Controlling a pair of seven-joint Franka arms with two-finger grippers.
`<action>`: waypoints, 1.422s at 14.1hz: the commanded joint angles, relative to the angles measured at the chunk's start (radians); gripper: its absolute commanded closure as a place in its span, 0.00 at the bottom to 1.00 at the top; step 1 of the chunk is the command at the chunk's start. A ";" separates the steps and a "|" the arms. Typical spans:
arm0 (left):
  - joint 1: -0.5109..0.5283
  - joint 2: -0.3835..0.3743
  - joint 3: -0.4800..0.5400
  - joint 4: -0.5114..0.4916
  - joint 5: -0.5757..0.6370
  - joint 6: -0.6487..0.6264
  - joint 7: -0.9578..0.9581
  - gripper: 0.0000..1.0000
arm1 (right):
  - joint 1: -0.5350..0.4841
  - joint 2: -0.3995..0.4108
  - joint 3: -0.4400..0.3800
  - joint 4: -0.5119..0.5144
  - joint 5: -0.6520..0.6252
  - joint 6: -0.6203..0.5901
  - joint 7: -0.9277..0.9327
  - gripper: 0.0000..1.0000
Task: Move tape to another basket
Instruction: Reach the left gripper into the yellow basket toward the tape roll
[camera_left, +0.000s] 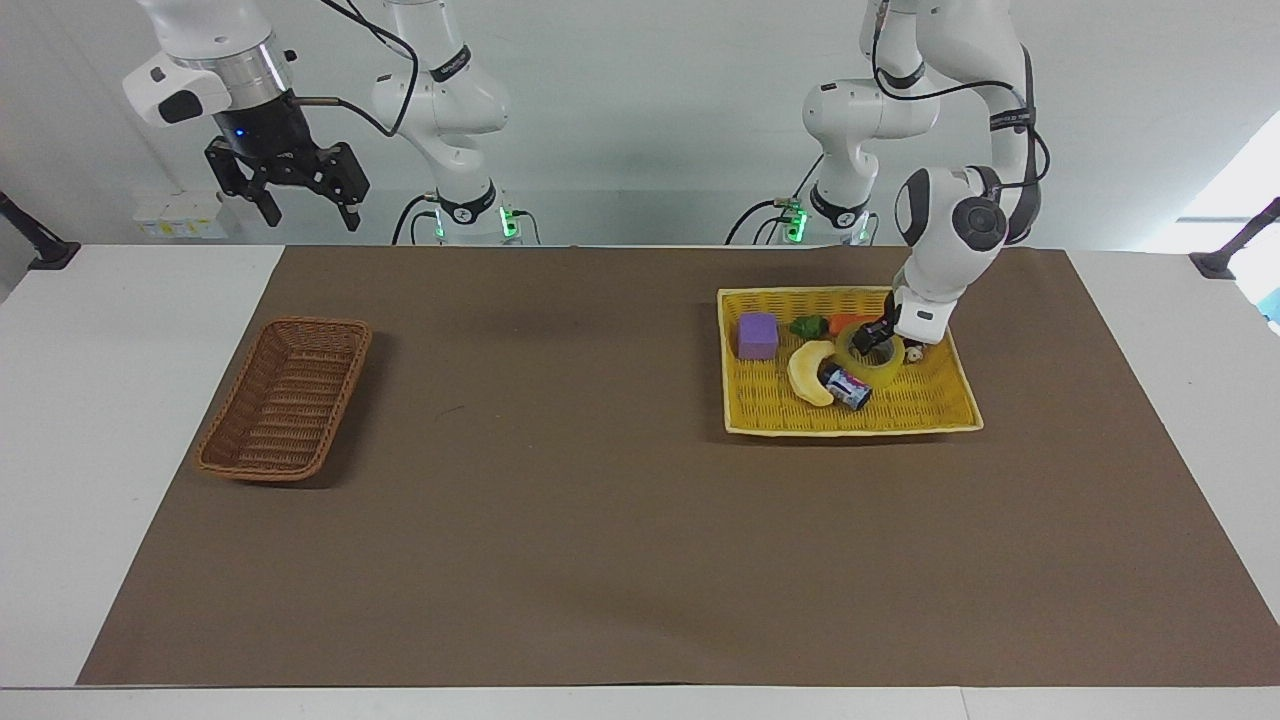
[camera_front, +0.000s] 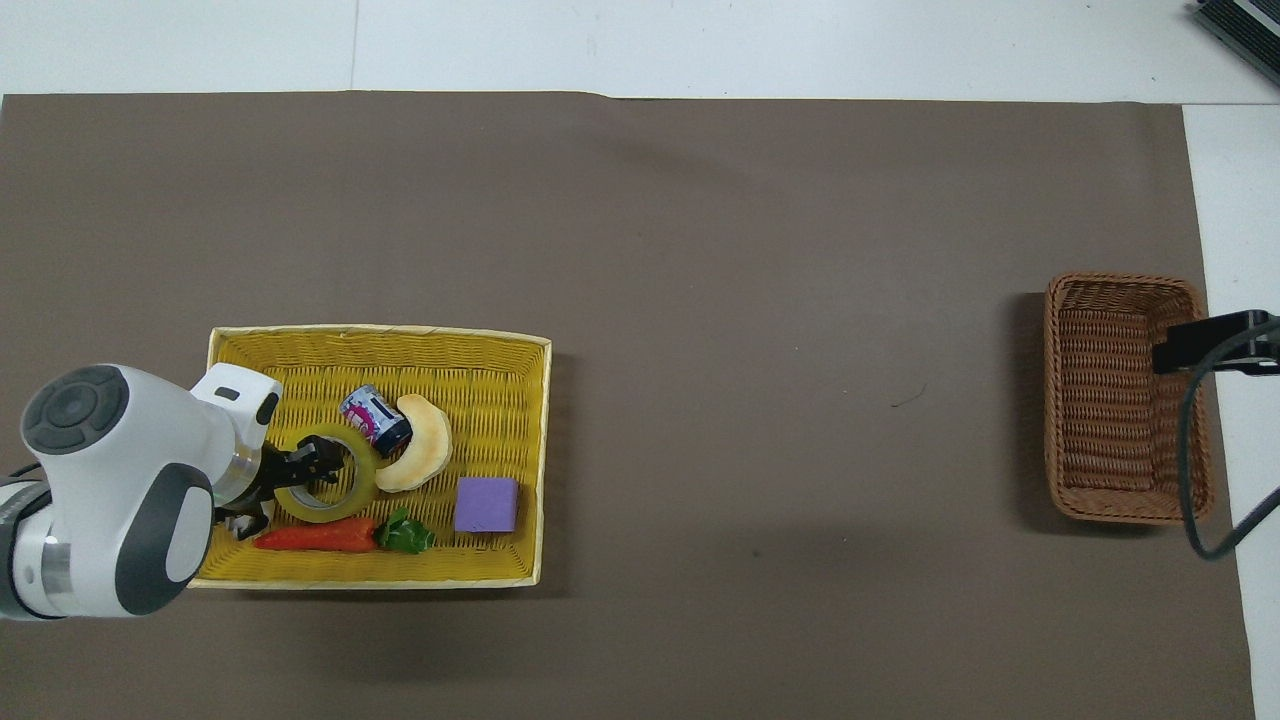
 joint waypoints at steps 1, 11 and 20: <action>-0.024 -0.010 0.013 -0.012 -0.002 0.017 0.008 1.00 | -0.012 -0.003 0.007 0.002 0.007 -0.017 0.012 0.00; 0.039 0.008 0.018 0.260 -0.002 -0.301 0.121 1.00 | -0.009 -0.003 0.009 0.003 0.016 -0.017 0.014 0.00; 0.067 0.037 0.018 0.532 -0.106 -0.507 0.341 1.00 | -0.061 -0.034 0.007 -0.121 0.281 0.059 0.003 0.00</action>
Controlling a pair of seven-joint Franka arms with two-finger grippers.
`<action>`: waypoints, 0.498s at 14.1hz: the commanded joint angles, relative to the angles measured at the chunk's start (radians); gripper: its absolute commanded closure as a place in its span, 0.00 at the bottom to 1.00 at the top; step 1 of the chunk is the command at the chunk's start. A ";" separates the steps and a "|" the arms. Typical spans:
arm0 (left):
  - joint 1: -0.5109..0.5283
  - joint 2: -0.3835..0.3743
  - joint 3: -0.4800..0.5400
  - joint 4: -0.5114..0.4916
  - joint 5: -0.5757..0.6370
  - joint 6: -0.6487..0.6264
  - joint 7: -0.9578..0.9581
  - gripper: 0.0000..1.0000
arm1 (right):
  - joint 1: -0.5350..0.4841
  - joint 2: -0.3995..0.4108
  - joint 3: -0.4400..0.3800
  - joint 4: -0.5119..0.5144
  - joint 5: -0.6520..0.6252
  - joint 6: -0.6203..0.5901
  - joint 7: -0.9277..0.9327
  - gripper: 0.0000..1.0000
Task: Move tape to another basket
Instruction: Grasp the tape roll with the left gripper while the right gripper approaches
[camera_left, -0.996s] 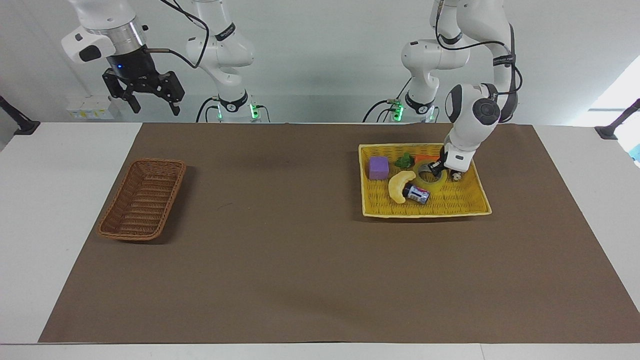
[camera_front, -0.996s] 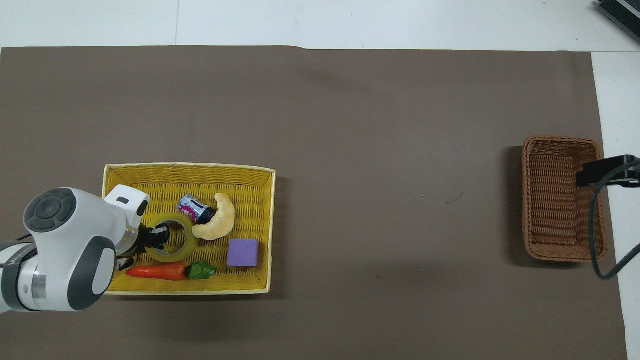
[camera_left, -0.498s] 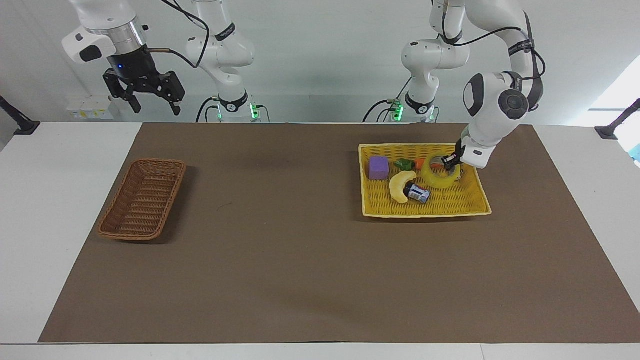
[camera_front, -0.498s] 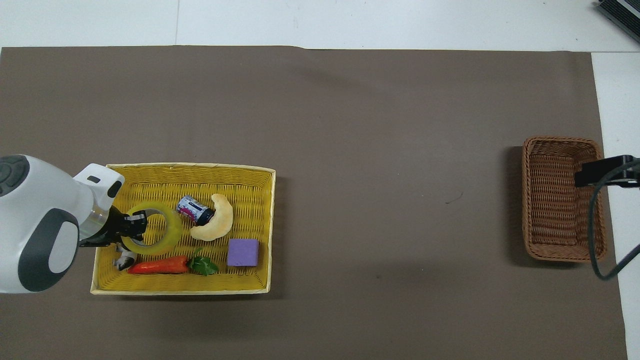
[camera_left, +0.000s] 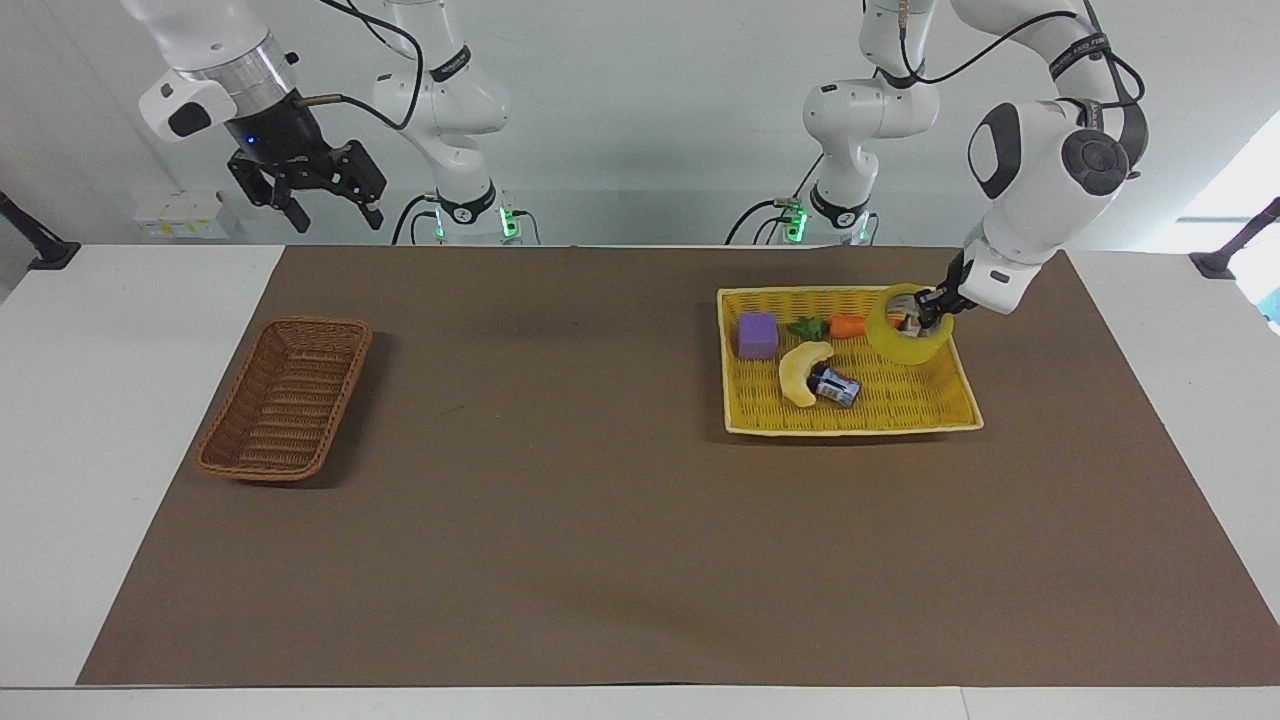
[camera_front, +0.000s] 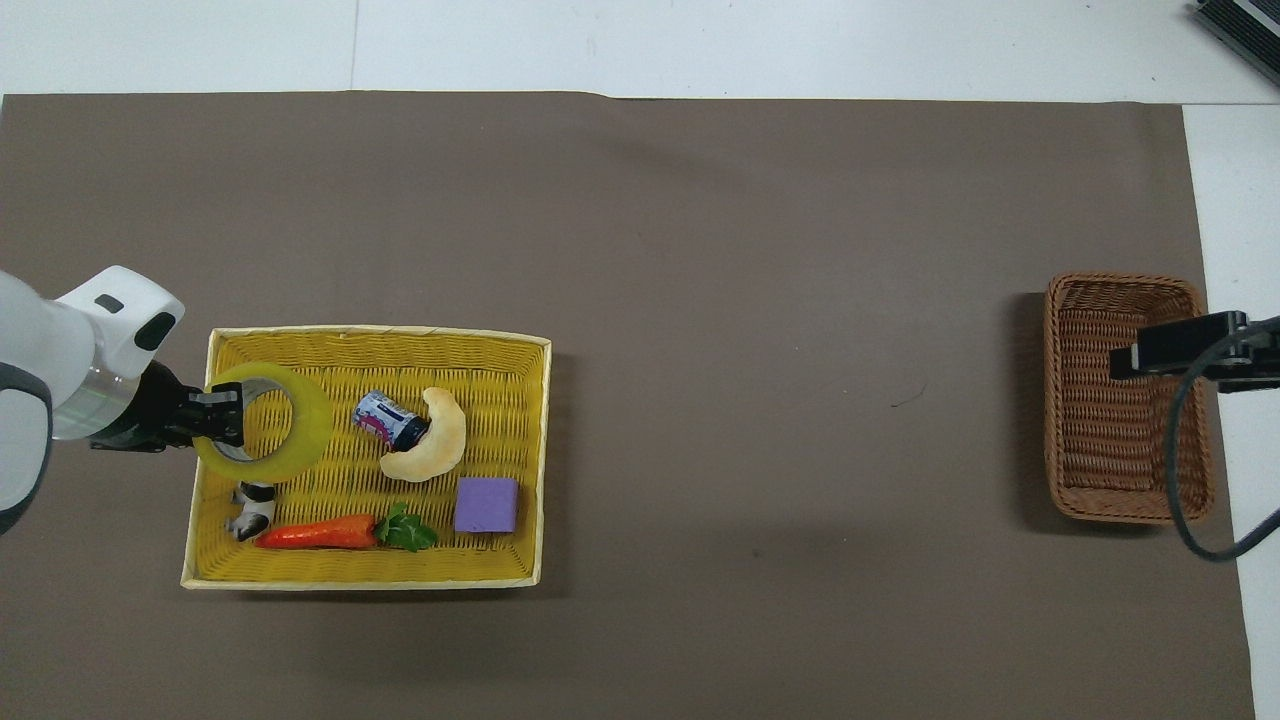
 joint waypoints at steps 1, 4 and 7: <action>0.009 0.036 -0.005 0.093 -0.105 -0.069 0.057 1.00 | -0.002 -0.029 0.018 -0.091 0.070 0.084 0.003 0.00; -0.008 0.036 -0.006 0.092 -0.238 -0.076 0.051 1.00 | 0.047 -0.012 0.021 -0.123 0.171 0.145 0.003 0.00; -0.061 0.037 -0.017 0.095 -0.324 -0.068 0.026 1.00 | 0.101 0.015 0.022 -0.152 0.285 0.213 0.003 0.00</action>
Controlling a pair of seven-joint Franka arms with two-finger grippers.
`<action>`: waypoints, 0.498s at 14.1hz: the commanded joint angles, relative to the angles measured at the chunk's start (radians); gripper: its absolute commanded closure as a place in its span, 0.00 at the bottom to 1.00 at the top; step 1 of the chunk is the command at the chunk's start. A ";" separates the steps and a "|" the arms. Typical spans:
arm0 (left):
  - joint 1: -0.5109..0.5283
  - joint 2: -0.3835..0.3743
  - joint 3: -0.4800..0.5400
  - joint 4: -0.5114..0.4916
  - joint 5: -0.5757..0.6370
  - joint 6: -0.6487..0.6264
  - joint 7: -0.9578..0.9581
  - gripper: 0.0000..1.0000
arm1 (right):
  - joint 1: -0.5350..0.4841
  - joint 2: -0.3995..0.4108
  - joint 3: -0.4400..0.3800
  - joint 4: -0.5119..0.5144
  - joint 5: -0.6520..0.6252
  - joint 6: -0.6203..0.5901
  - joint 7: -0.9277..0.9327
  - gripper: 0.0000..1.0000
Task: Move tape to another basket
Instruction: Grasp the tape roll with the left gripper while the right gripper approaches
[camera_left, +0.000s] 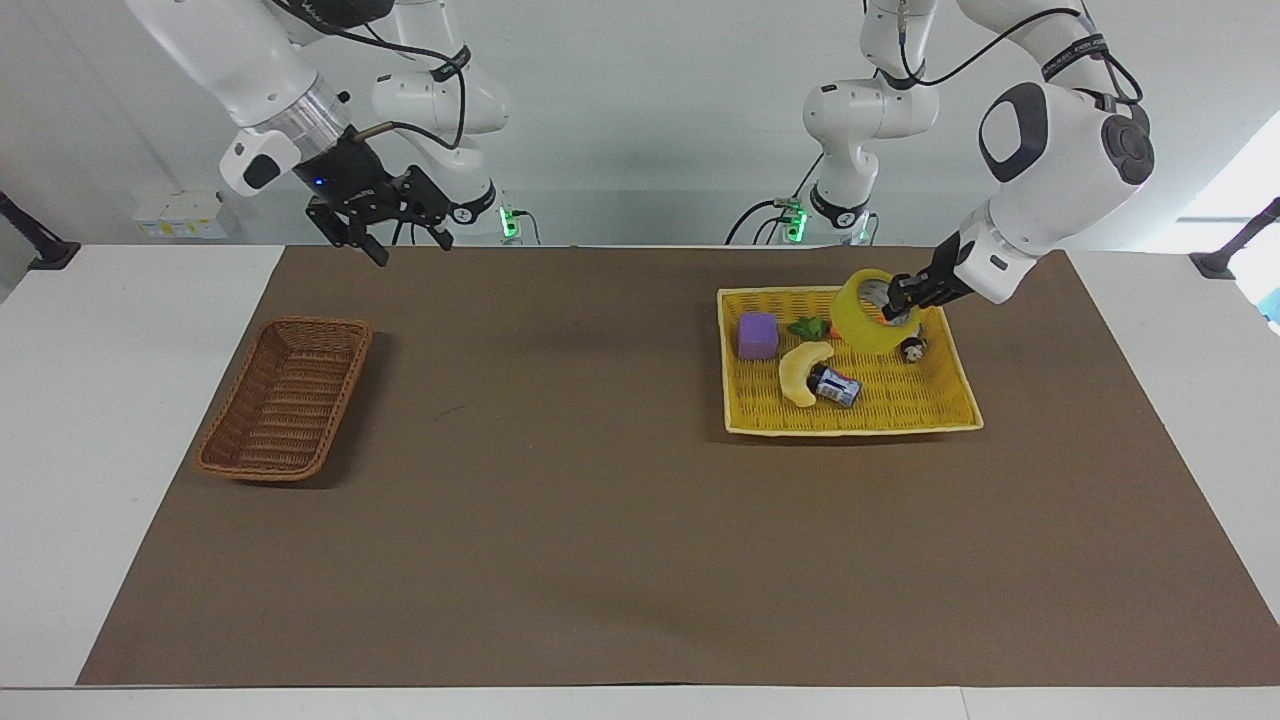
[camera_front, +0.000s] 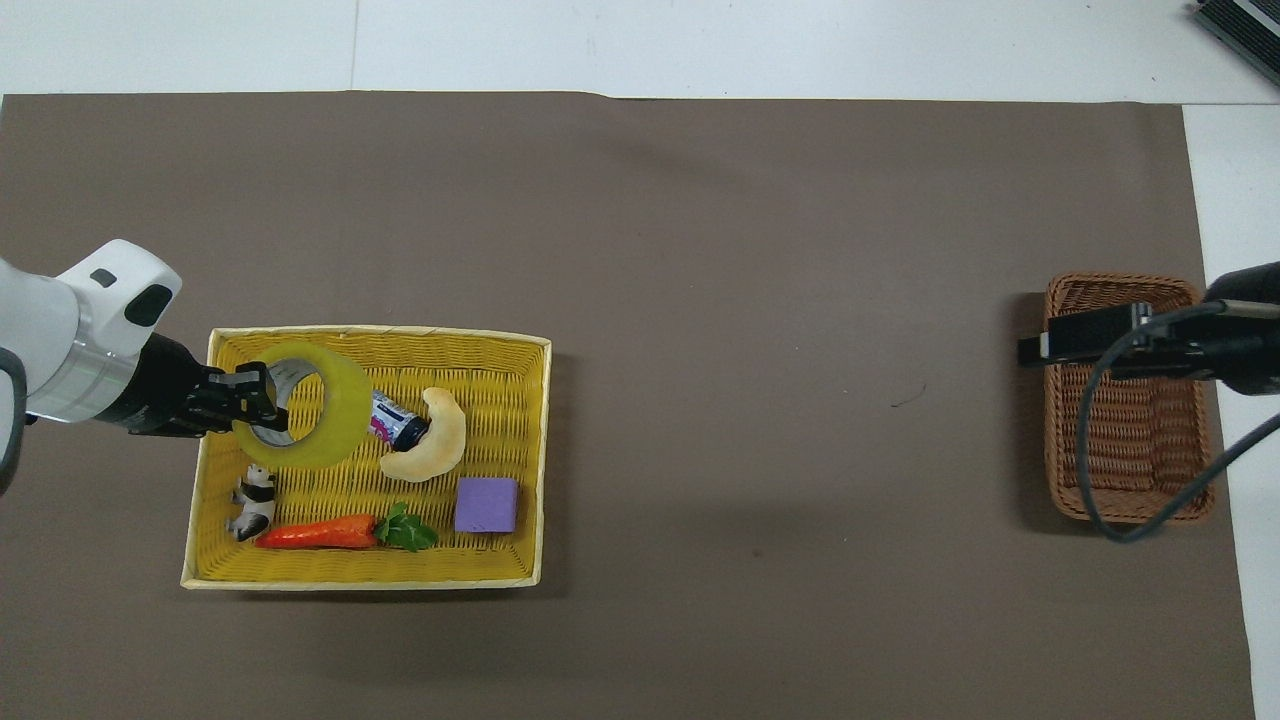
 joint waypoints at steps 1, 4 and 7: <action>-0.083 0.011 0.006 0.035 -0.057 -0.017 -0.065 1.00 | 0.044 0.010 -0.001 -0.057 0.103 0.071 0.004 0.00; -0.206 0.028 0.006 0.079 -0.057 0.026 -0.252 1.00 | 0.110 0.019 -0.001 -0.127 0.208 0.171 0.013 0.00; -0.322 0.030 0.006 0.086 -0.055 0.101 -0.382 1.00 | 0.158 0.030 -0.001 -0.169 0.311 0.219 0.015 0.00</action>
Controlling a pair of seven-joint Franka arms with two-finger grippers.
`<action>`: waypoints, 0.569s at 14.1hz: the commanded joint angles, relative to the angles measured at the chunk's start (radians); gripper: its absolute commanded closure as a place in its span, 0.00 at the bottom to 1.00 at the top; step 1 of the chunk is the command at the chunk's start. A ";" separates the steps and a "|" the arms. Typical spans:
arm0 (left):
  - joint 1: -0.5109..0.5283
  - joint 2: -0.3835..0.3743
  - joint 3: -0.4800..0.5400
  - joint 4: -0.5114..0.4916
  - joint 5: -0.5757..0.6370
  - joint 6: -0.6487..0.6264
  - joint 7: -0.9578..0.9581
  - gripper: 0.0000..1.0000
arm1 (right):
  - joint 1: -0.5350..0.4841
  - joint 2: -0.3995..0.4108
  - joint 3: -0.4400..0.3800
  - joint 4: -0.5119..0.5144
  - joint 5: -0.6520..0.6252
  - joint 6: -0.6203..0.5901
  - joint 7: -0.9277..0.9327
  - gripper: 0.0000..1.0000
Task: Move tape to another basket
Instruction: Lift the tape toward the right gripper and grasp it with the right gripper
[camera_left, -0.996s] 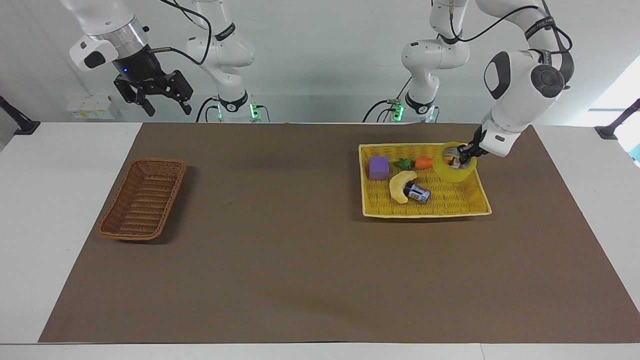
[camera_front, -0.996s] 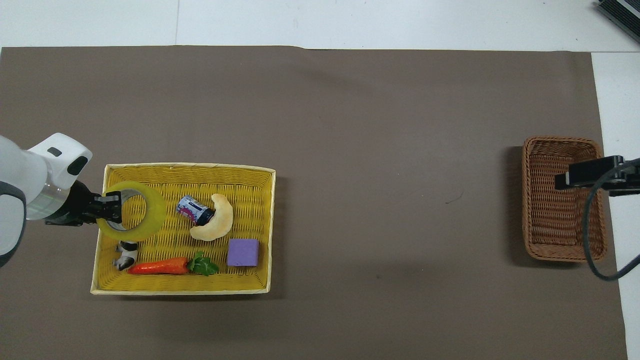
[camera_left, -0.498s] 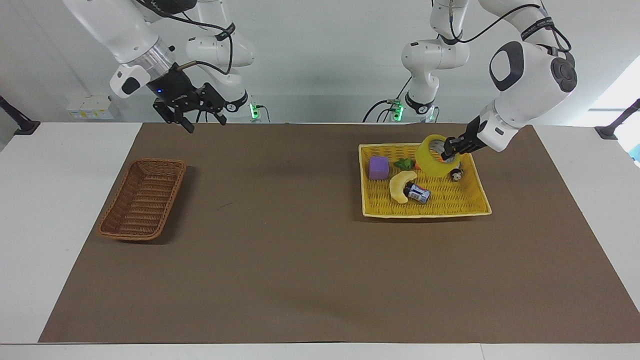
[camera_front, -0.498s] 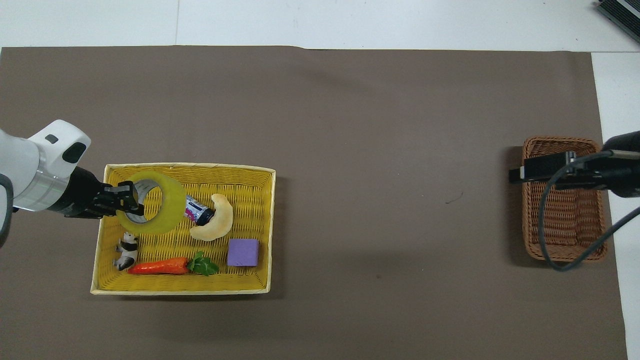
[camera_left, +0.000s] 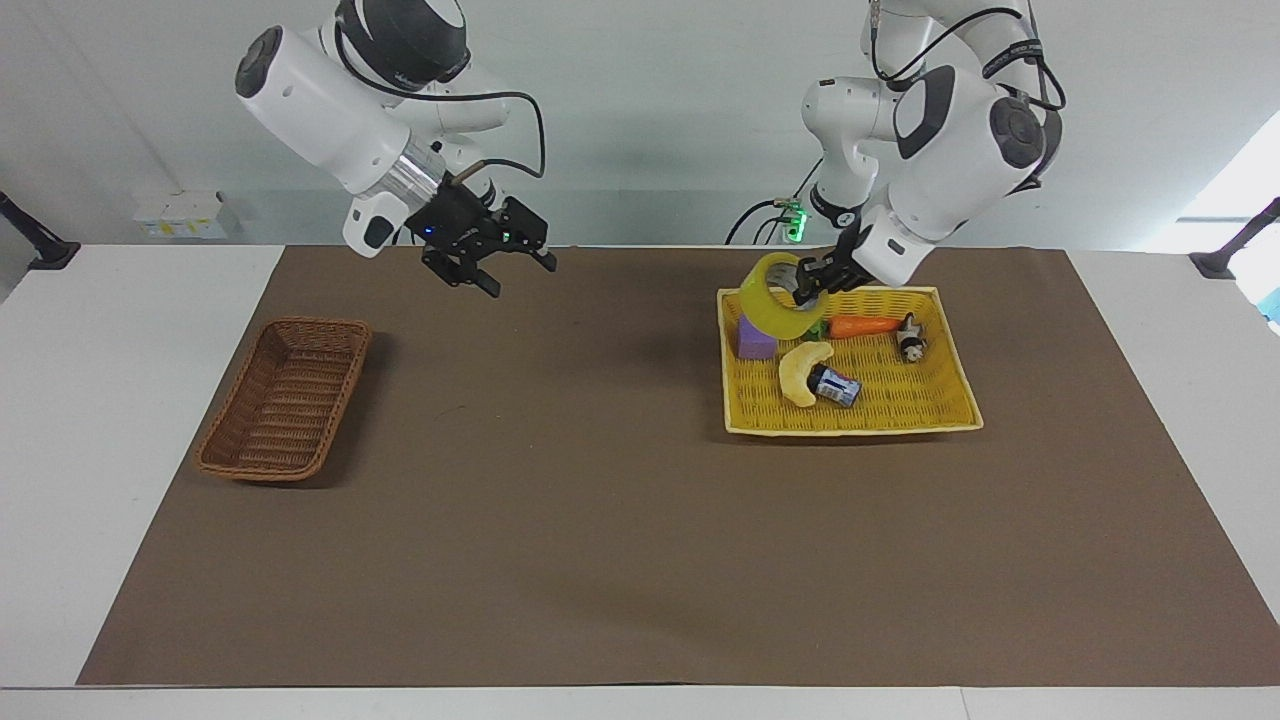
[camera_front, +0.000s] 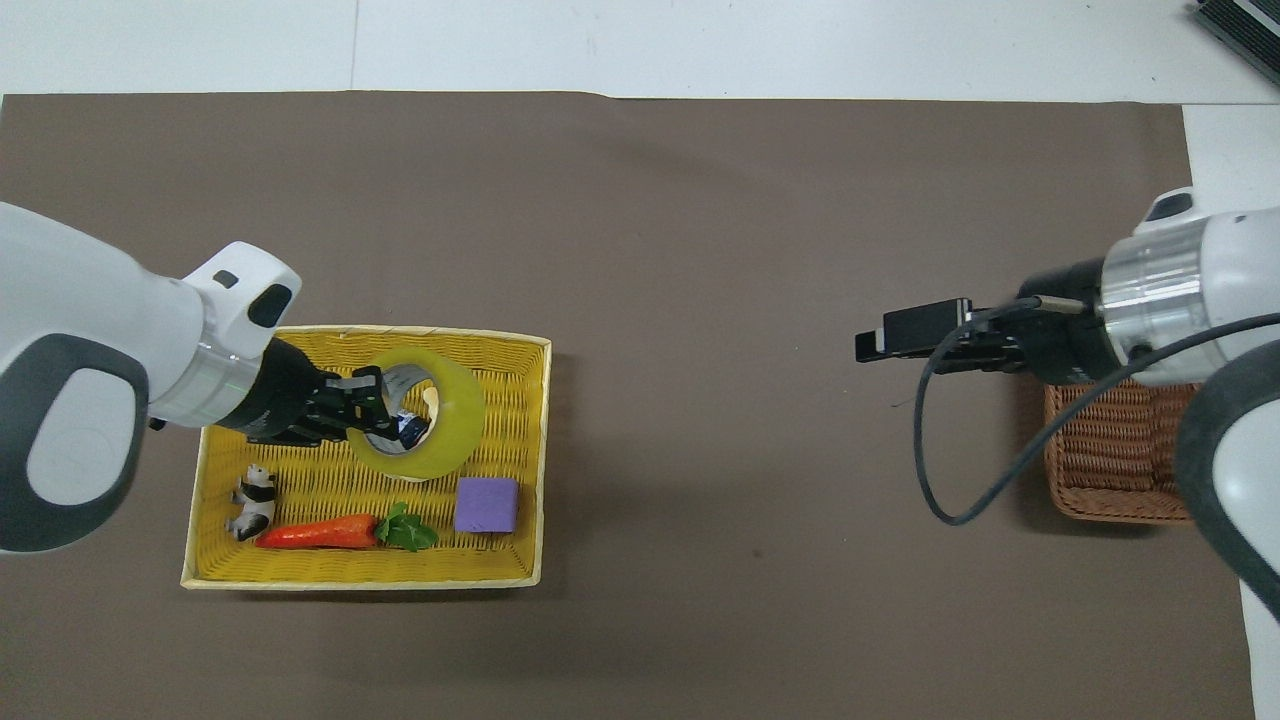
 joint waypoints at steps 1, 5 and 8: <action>-0.104 0.016 0.017 0.027 -0.011 0.073 -0.101 1.00 | 0.031 -0.011 -0.003 -0.050 0.093 0.050 0.013 0.00; -0.242 0.016 0.017 0.025 -0.013 0.199 -0.240 1.00 | 0.112 -0.013 -0.003 -0.056 0.103 0.084 0.084 0.00; -0.286 0.016 0.016 0.029 -0.016 0.254 -0.279 1.00 | 0.157 -0.013 -0.003 -0.111 0.104 0.159 0.060 0.00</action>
